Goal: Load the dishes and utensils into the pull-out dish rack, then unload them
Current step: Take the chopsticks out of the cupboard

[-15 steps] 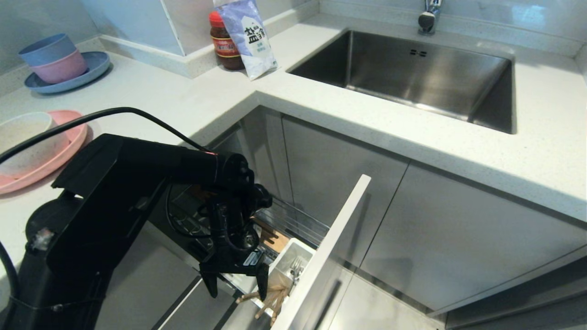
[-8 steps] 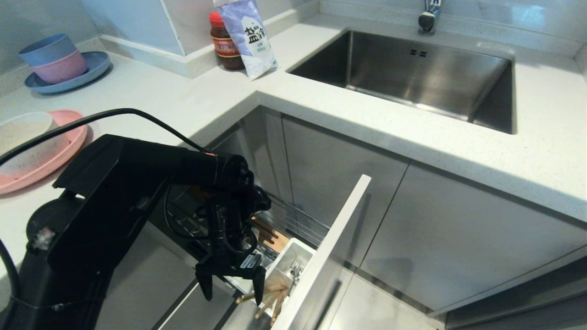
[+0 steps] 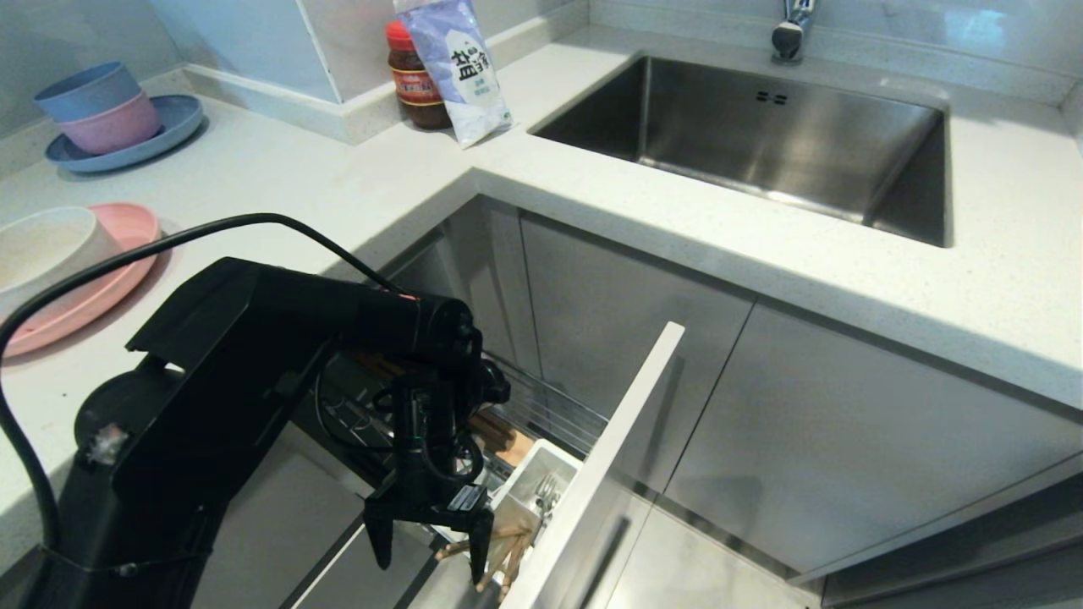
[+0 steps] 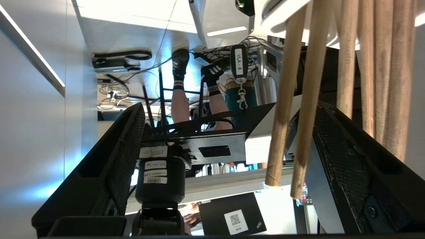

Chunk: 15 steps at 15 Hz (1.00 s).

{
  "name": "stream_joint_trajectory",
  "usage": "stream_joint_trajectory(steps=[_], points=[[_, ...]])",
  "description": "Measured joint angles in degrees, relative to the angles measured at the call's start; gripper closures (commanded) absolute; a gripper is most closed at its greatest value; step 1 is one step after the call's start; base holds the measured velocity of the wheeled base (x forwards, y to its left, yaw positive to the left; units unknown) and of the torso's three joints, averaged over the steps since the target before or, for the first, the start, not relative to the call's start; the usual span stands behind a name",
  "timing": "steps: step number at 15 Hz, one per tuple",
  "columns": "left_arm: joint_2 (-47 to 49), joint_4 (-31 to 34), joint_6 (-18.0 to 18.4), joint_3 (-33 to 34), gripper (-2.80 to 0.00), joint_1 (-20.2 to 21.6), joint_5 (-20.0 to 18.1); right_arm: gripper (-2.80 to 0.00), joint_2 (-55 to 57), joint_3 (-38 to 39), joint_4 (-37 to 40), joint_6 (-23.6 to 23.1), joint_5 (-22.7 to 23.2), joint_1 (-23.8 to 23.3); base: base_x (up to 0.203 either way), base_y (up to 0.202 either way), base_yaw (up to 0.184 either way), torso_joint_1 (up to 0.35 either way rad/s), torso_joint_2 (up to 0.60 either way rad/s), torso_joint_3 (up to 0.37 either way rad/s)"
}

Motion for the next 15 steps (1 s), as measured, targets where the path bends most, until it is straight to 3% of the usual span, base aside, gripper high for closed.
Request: stream_joint_trajectory(steps=[9, 15], points=[[0.15, 1.85, -0.64, 1.21, -2.80, -1.38, 0.97, 0.00, 0.00, 0.00, 0.00, -0.01, 0.00, 0.00, 0.000, 0.000, 0.000, 0.000, 0.00, 0.000], [0.00, 0.89, -3.14, 2.50, -2.80, -1.58, 0.81, 0.00, 0.00, 0.00, 0.00, -0.01, 0.02, 0.00, 0.000, 0.000, 0.000, 0.000, 0.00, 0.000]])
